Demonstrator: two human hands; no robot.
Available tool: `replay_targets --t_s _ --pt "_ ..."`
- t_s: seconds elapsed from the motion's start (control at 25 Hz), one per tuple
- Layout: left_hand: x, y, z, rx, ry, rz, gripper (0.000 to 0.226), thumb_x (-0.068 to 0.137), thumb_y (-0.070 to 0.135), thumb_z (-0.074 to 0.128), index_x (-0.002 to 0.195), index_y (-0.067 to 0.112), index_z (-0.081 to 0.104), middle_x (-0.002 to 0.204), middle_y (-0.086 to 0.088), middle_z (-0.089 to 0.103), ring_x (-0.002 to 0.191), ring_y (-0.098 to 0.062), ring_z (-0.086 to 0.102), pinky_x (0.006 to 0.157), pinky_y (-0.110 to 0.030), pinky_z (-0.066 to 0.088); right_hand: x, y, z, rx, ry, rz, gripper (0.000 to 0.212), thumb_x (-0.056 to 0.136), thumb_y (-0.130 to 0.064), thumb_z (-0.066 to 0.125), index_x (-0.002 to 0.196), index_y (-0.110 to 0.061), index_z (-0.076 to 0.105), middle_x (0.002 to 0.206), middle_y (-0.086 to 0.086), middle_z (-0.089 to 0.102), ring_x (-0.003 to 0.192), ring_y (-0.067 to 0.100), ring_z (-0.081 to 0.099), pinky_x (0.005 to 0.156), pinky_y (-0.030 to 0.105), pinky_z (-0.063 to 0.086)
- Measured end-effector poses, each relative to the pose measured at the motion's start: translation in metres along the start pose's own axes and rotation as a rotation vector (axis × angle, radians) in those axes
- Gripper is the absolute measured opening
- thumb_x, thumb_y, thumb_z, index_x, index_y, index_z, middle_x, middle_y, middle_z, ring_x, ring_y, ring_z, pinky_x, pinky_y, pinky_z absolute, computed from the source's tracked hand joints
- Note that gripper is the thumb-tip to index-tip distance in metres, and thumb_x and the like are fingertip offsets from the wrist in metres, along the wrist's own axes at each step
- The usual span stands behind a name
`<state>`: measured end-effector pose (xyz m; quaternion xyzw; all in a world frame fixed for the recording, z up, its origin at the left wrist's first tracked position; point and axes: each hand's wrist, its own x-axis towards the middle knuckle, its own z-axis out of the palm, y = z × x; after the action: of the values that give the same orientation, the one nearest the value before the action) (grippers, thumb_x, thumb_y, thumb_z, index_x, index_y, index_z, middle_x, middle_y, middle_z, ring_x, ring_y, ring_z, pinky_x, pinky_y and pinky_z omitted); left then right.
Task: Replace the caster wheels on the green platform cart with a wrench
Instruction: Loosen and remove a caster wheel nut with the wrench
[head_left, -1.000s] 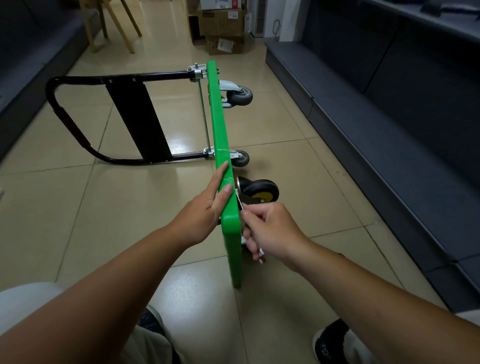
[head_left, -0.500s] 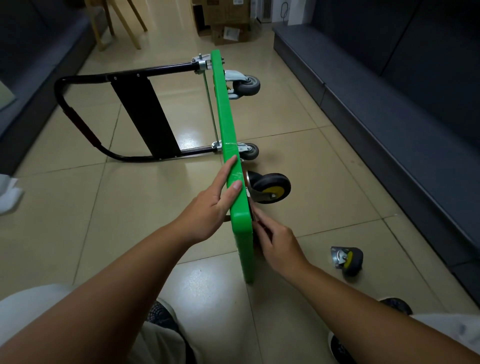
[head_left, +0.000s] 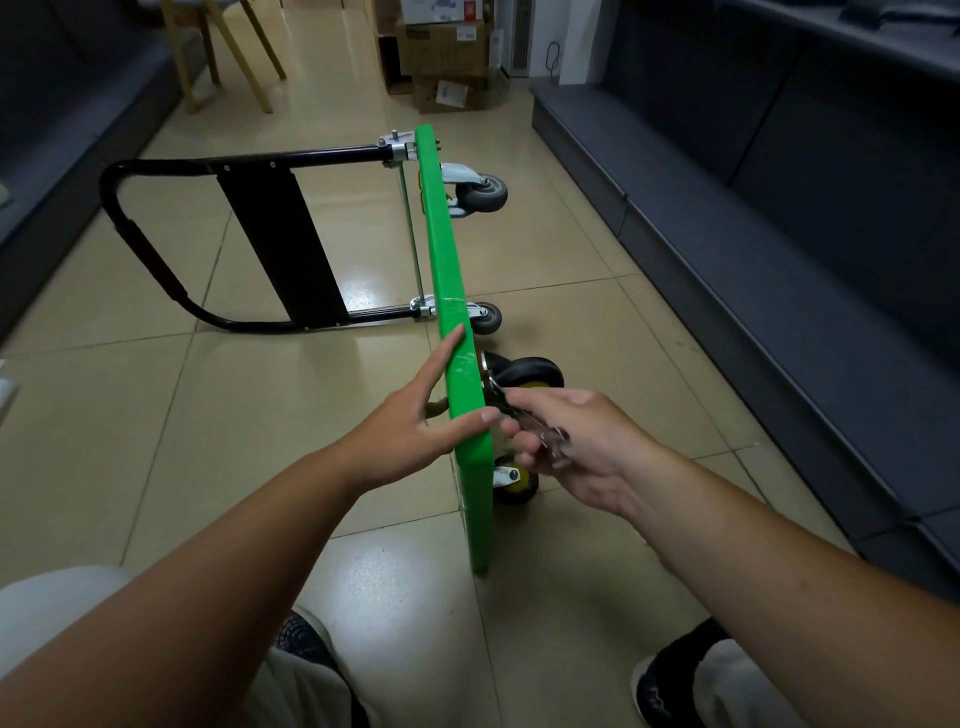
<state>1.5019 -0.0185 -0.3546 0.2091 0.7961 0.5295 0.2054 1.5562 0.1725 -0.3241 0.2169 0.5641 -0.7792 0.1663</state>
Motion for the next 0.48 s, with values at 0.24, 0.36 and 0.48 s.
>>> replay_targets --t_s 0.24,0.36,0.48 --pt "-0.002 0.0 0.001 -0.042 -0.02 -0.006 0.085 0.087 0.054 0.065 0.148 0.068 0.007 0.151 0.031 0.026 0.139 -0.017 0.048 0.108 -0.047 0.048 -0.001 0.006 0.006 -0.193 -0.053 -0.082 0.021 0.099 -0.016 0.062 0.117 -0.008 0.069 0.065 0.009 0.059 0.046 0.015 0.05 0.044 0.027 0.047" --pt "-0.003 -0.002 0.001 -0.04 -0.001 -0.024 0.082 0.088 0.055 0.064 0.146 0.071 0.009 0.159 0.023 0.025 0.142 -0.023 0.044 0.107 -0.05 0.049 0.005 0.038 -0.004 -0.385 -0.074 -0.274 0.031 0.102 -0.019 0.057 0.132 -0.021 0.064 0.067 0.006 0.066 0.05 0.024 0.055 0.05 0.032 0.049" --pt "-0.002 -0.003 0.002 -0.034 0.037 -0.002 0.084 0.087 0.051 0.067 0.149 0.066 0.012 0.158 0.02 0.029 0.137 -0.013 0.047 0.11 -0.046 0.047 0.031 0.081 -0.019 -0.604 -0.019 -0.507 0.045 0.103 -0.015 0.055 0.145 -0.03 0.052 0.095 -0.01 0.073 0.078 0.009 0.067 0.069 0.021 0.054"
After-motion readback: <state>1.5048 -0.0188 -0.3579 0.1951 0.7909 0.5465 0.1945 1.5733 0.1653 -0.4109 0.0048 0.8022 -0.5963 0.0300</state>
